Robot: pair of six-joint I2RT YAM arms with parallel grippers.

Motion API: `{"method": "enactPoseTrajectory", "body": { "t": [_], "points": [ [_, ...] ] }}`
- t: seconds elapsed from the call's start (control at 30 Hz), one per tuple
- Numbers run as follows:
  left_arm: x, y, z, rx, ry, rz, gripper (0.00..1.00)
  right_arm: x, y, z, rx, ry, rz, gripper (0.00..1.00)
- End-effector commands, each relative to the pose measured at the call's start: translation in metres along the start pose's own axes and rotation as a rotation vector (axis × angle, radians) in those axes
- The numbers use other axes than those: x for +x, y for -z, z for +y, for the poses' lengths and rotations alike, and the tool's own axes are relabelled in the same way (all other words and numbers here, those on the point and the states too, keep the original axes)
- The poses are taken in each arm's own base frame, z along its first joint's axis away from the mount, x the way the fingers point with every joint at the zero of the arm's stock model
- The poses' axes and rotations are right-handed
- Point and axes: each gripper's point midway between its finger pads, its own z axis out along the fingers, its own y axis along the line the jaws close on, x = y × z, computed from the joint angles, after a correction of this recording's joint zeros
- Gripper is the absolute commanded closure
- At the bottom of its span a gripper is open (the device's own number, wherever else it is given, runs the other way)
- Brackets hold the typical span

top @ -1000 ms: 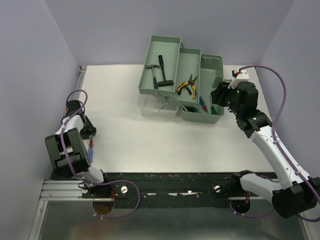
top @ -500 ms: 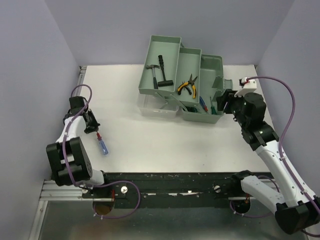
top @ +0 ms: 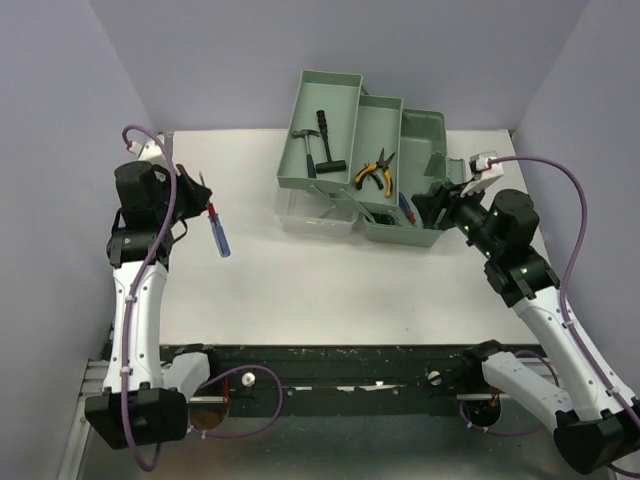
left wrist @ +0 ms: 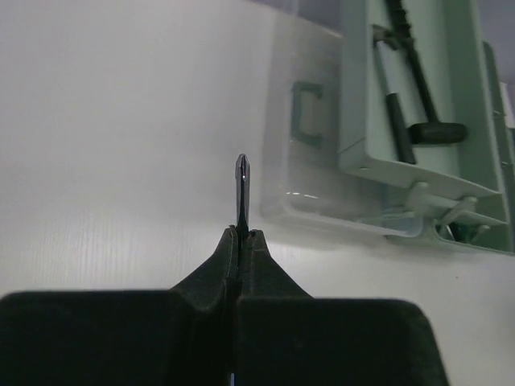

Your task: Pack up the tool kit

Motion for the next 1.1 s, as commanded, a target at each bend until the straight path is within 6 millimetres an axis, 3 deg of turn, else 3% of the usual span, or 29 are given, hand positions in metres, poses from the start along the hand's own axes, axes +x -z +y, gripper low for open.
{"method": "enactPoseTrajectory", "body": {
  "t": [0.0, 0.17, 0.4, 0.57, 0.83, 0.87, 0.93, 1.03, 1.07],
  "points": [
    [-0.019, 0.025, -0.076, 0.223, -0.085, -0.010, 1.00, -0.030, -0.002, 0.059, -0.221, 0.046, -0.076, 0.38],
    [-0.013, 0.043, -0.177, 0.558, -0.144, 0.020, 1.00, -0.027, -0.011, 0.111, -0.345, 0.078, -0.046, 0.37],
    [0.013, 0.042, -0.253, 0.778, -0.113, 0.060, 1.00, -0.008, -0.019, 0.168, -0.538, -0.052, -0.030, 0.33],
    [0.033, 0.035, -0.285, 0.858, -0.097, 0.106, 1.00, 0.015, -0.027, 0.200, -0.620, -0.084, 0.032, 0.33],
    [0.037, 0.040, -0.309, 0.935, -0.069, 0.075, 1.00, 0.036, -0.038, 0.205, -0.613, -0.091, 0.093, 0.34],
    [0.038, 0.040, -0.310, 0.941, -0.067, 0.074, 1.00, 0.038, -0.039, 0.206, -0.620, -0.093, 0.100, 0.37],
    [0.038, 0.042, -0.315, 0.962, -0.067, 0.072, 1.00, 0.041, -0.040, 0.208, -0.626, -0.097, 0.106, 0.53],
    [0.039, 0.040, -0.317, 0.971, -0.073, 0.073, 1.00, 0.041, -0.042, 0.201, -0.585, -0.102, 0.095, 0.94],
    [0.040, 0.041, -0.318, 0.978, -0.085, 0.073, 1.00, 0.041, -0.043, 0.194, -0.545, -0.103, 0.085, 0.99]
  ]
}}
